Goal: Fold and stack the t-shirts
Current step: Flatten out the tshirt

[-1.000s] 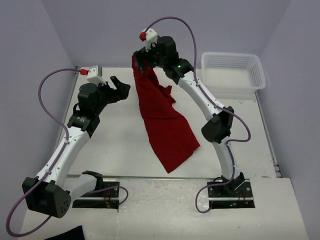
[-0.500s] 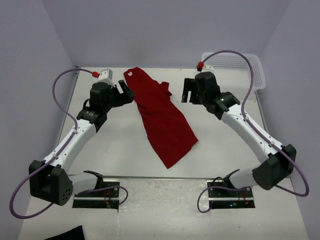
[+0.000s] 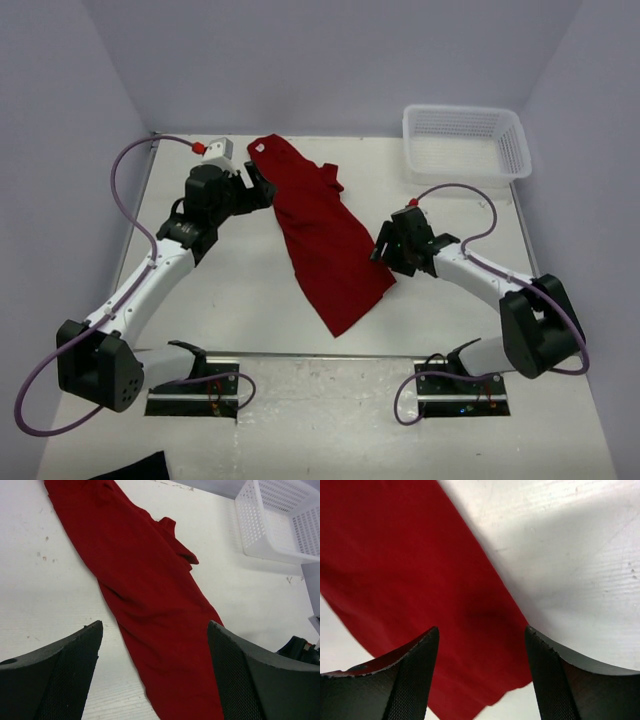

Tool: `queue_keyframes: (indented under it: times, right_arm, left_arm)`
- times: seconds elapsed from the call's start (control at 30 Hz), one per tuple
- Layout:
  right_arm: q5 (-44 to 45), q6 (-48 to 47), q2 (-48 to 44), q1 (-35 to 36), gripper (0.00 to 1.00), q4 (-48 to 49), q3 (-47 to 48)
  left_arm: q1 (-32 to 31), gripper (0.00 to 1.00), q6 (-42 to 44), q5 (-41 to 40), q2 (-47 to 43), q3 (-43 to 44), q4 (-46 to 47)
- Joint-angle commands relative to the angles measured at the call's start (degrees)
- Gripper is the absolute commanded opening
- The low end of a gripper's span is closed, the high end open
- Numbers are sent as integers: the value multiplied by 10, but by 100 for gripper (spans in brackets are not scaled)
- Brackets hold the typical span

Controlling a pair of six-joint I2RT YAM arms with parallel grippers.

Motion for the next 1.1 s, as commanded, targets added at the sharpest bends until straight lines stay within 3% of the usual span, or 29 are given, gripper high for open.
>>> queue_keyframes:
  times: [0.0, 0.47, 0.77, 0.87, 0.93, 0.97, 1.0, 1.07]
  right_arm:
    - [-32, 64, -38, -18, 69, 92, -27]
    - [12, 118, -74, -2, 69, 64, -85]
    - [-3, 139, -52, 21, 61, 89, -110]
    - [-8, 142, -38, 29, 51, 97, -116]
    - [-4, 142, -34, 33, 29, 97, -111]
    - [-4, 141, -35, 35, 6, 101, -111]
    - [-4, 141, -36, 38, 0, 101, -110]
    - [-3, 137, -39, 41, 0, 104, -110]
  left_arm:
    - [-3, 85, 12, 11, -21, 19, 5]
    - [-3, 87, 15, 19, -2, 19, 6]
    - [-2, 90, 39, -10, 63, 73, -40]
    - [-2, 91, 44, -38, 117, 112, -61]
    - [-2, 93, 46, -41, 160, 141, -70]
    - [-2, 94, 47, -42, 174, 153, -74]
    - [-1, 95, 47, -41, 206, 179, -78]
    - [-1, 96, 51, -43, 238, 209, -98]
